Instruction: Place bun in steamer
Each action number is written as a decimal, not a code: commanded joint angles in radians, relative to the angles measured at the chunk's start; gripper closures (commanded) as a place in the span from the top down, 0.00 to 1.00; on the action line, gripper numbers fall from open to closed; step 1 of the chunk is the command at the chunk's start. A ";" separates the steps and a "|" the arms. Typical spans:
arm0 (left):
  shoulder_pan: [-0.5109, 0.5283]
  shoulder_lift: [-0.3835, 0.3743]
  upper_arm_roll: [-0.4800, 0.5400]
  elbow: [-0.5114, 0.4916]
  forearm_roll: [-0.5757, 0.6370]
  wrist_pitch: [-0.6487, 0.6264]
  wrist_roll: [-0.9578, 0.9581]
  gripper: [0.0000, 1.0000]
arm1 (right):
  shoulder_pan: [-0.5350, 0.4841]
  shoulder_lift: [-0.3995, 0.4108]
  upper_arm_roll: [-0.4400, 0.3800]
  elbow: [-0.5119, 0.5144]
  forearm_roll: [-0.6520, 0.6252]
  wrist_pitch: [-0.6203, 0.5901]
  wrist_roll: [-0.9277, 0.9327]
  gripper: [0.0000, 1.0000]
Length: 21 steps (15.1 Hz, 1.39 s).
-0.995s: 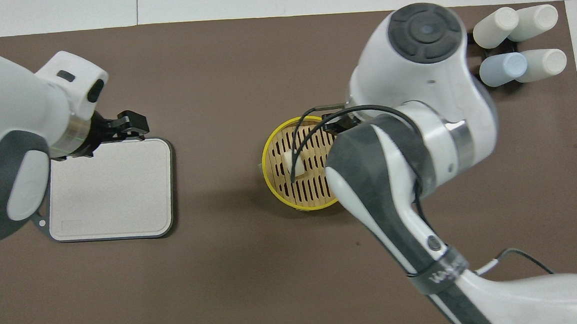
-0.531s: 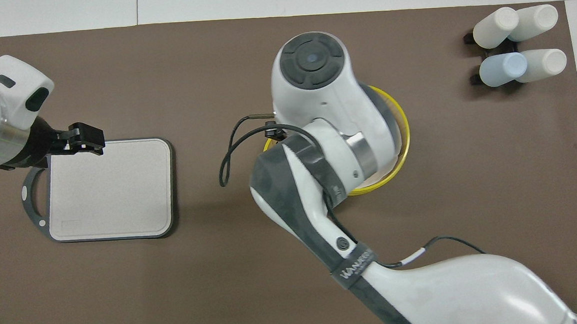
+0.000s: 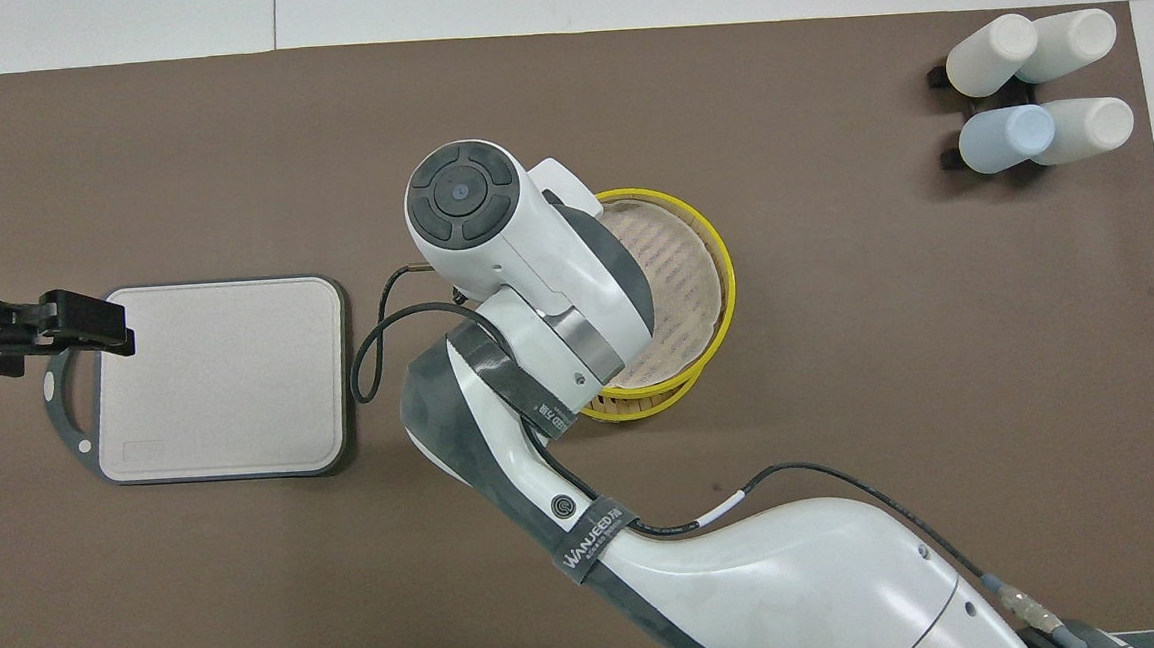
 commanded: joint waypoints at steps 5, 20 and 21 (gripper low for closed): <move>-0.049 -0.015 0.039 -0.003 -0.021 0.004 0.011 1.00 | -0.001 -0.031 0.006 -0.078 0.001 0.089 0.067 0.00; -0.043 -0.018 0.034 -0.007 -0.020 0.051 0.020 1.00 | 0.019 -0.071 0.006 -0.156 0.021 0.109 0.090 0.00; -0.045 -0.019 0.034 -0.007 -0.020 0.050 0.020 1.00 | 0.019 -0.071 0.006 -0.156 0.021 0.109 0.090 0.00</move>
